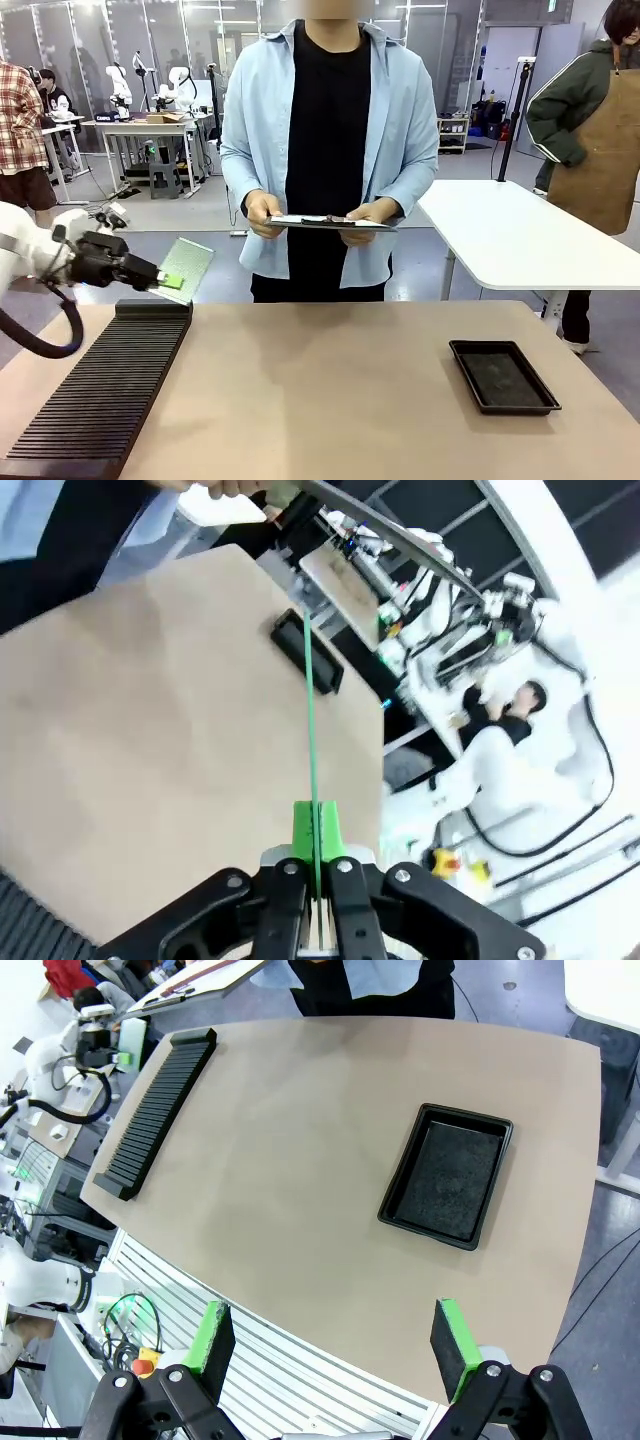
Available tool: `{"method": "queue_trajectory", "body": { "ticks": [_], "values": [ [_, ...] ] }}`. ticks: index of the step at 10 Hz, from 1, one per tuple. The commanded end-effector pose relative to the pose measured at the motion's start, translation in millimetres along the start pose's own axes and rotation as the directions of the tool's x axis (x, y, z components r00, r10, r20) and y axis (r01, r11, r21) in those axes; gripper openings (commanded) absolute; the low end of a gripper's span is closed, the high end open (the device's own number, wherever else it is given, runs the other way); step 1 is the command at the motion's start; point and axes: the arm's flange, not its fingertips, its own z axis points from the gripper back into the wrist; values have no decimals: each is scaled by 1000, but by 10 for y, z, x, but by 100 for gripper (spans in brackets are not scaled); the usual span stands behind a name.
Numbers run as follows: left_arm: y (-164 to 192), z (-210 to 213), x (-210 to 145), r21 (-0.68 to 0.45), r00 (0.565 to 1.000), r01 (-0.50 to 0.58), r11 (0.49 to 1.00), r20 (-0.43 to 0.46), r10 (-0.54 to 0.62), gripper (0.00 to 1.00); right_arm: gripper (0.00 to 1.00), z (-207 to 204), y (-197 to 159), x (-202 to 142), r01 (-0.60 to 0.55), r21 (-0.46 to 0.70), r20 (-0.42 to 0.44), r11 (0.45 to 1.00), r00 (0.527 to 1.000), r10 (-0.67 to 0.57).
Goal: Inspect the PCB.
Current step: Pick up the Blank PCB and present it to the human, then release the Blank PCB you were holding.
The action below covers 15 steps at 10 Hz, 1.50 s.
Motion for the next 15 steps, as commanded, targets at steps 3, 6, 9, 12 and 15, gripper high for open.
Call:
{"method": "queue_trajectory", "body": {
  "ticks": [3,6,9,12,15],
  "values": [
    [398,-317,23,-108,947,-298,948,90,308,0,100,13,6,-1,-7,12,2,1000,1000,7],
    [447,-357,-122,-101,954,-284,954,67,291,0,100,13,6,-1,-7,12,2,1000,1000,7],
    [447,-357,-122,-101,954,-284,954,67,291,0,100,13,6,-1,-7,12,2,1000,1000,7],
    [447,-357,-122,-101,954,-284,954,67,291,0,100,13,6,-1,-7,12,2,1000,1000,7],
    [447,-357,-122,-101,954,-284,954,67,291,0,100,13,6,-1,-7,12,2,1000,1000,7]
  ]
}}
